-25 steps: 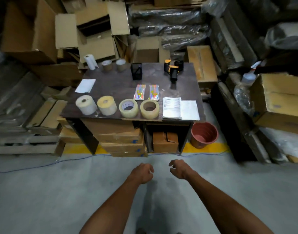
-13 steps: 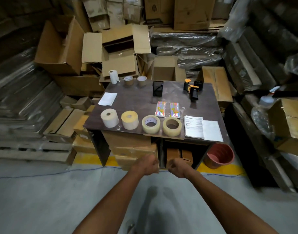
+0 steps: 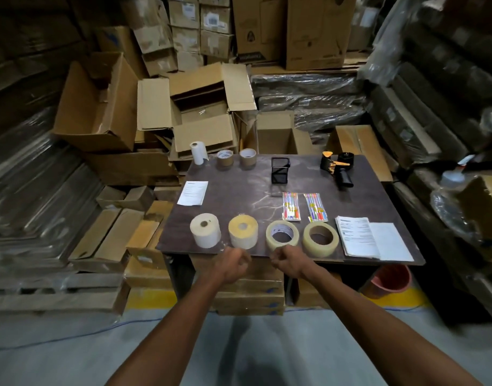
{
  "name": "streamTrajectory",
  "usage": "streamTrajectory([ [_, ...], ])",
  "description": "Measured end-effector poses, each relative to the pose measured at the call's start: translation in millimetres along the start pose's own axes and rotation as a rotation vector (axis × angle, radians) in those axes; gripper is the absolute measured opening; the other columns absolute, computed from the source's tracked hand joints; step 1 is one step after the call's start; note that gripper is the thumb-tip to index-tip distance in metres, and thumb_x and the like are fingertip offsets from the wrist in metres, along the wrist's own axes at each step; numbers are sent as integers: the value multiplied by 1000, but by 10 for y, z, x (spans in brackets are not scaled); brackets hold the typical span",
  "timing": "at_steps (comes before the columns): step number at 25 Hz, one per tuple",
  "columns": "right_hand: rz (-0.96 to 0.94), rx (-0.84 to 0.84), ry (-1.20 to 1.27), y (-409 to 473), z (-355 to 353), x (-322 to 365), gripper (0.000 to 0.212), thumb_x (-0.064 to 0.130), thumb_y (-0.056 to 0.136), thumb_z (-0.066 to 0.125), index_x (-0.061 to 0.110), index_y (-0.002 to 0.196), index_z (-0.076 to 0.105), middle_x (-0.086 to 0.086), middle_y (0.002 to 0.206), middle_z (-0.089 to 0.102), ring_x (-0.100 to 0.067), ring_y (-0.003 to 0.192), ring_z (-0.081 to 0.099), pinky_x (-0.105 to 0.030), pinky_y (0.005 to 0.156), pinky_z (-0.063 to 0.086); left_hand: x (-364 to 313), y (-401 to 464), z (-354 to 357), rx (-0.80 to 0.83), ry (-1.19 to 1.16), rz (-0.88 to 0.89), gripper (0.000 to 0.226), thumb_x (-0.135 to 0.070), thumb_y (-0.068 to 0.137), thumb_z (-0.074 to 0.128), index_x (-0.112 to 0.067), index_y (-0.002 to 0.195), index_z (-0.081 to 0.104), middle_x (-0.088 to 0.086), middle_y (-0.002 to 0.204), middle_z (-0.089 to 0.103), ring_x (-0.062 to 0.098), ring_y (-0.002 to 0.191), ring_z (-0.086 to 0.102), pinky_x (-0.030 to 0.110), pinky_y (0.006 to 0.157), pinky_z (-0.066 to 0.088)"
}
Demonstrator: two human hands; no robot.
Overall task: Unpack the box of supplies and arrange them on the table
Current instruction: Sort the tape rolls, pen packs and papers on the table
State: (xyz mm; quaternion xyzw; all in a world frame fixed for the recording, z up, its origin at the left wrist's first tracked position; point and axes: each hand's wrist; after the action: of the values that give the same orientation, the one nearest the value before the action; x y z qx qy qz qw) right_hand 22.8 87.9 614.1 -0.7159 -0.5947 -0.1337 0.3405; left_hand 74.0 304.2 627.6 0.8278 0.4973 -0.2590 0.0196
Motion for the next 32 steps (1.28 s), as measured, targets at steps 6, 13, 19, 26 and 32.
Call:
streamTrajectory([
  [6,-32,-45,59,669,-57,484,15,24,87,63,17,97,71,-3,95,73,-21,89,67,-32,78,54,278,507,-501,-148,-45,12,31,-25,86,53,-27,109,73,3,108,73,23,93,67,40,82,57],
  [13,-42,-163,104,1923,-221,862,15,19,79,64,12,86,75,-7,84,75,-18,82,68,-29,74,52,795,1384,-841,-164,-35,-68,23,-33,88,55,-31,105,70,2,106,69,23,101,64,31,81,50],
  [19,-70,-117,49,2943,-407,1006,8,20,74,63,17,67,67,-2,68,70,-17,72,68,-31,69,54,1143,2177,-1122,-263,-207,-207,25,-31,83,54,-31,98,73,-4,104,73,19,94,67,36,84,56],
  [26,-74,-109,53,3674,-374,1168,10,15,80,66,9,82,73,-2,74,70,-11,69,58,-22,64,39,1638,2793,-1347,-293,-350,-244,21,-26,86,59,-27,101,74,-9,99,74,11,84,68,34,81,56],
  [32,19,-163,107,4204,-332,1302,8,18,81,66,15,74,67,4,70,65,-9,67,58,-25,67,44,2178,3391,-1624,-310,-467,-259,22,-19,91,58,-21,108,71,-2,106,72,17,96,66,37,88,55],
])
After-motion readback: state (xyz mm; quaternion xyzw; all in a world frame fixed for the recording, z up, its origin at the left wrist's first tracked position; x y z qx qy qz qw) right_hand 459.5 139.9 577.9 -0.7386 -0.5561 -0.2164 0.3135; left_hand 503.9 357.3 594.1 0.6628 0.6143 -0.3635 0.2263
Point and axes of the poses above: each hand's wrist, its own y-axis towards the middle knuckle, its own z-axis out of the palm, x = y × z
